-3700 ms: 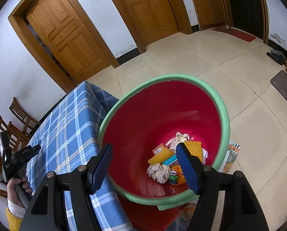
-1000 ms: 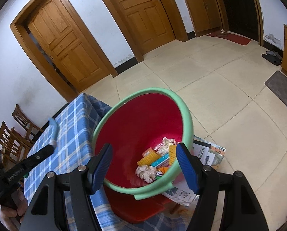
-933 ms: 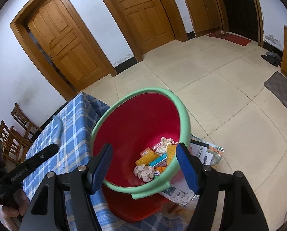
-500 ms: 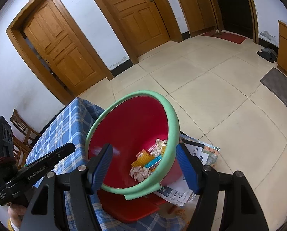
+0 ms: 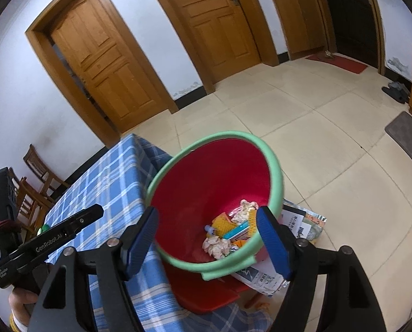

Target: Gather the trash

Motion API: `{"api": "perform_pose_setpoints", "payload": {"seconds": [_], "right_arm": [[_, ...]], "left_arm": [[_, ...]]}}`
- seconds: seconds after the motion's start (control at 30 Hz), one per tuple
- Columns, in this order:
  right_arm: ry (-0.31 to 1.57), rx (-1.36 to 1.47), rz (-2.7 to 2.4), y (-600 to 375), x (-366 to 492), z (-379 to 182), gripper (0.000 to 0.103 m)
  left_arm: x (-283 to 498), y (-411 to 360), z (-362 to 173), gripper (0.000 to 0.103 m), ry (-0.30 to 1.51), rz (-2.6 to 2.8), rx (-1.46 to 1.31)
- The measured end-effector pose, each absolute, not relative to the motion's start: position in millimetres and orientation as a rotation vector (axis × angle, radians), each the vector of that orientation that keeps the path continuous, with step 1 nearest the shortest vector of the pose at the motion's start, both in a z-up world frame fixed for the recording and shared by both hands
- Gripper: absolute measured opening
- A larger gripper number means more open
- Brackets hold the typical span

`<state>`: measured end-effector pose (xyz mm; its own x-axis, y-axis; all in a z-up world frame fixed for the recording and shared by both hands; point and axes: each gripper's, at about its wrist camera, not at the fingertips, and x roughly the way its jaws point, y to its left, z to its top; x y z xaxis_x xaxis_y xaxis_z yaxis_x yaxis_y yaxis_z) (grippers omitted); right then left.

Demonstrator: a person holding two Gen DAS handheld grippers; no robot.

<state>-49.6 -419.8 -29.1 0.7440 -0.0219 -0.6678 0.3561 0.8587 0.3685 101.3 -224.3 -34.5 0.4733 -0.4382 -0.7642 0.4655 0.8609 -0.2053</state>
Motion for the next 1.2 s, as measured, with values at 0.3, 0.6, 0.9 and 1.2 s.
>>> {"api": "perform_pose_setpoints", "payload": {"seconds": [0.3,0.6,0.9,1.2], "right_arm": [[0.695,0.42,-0.151,-374,-49,-10,0.095],[0.682,0.331,-0.093,-326,-53,5,0.102],[0.679,0.297,-0.072,-300,-59,13,0.103],[0.664,0.28,-0.052,-288,-67,22,0.103]], "left_arm": [[83,-165,-17,0.068,0.872,-0.404,0.008],[58,-110,5,0.076,0.804,-0.27,-0.015],[30,-72,18,0.077,0.77,-0.177,-0.038],[13,-56,28,0.077,0.741,-0.135,-0.053]]}}
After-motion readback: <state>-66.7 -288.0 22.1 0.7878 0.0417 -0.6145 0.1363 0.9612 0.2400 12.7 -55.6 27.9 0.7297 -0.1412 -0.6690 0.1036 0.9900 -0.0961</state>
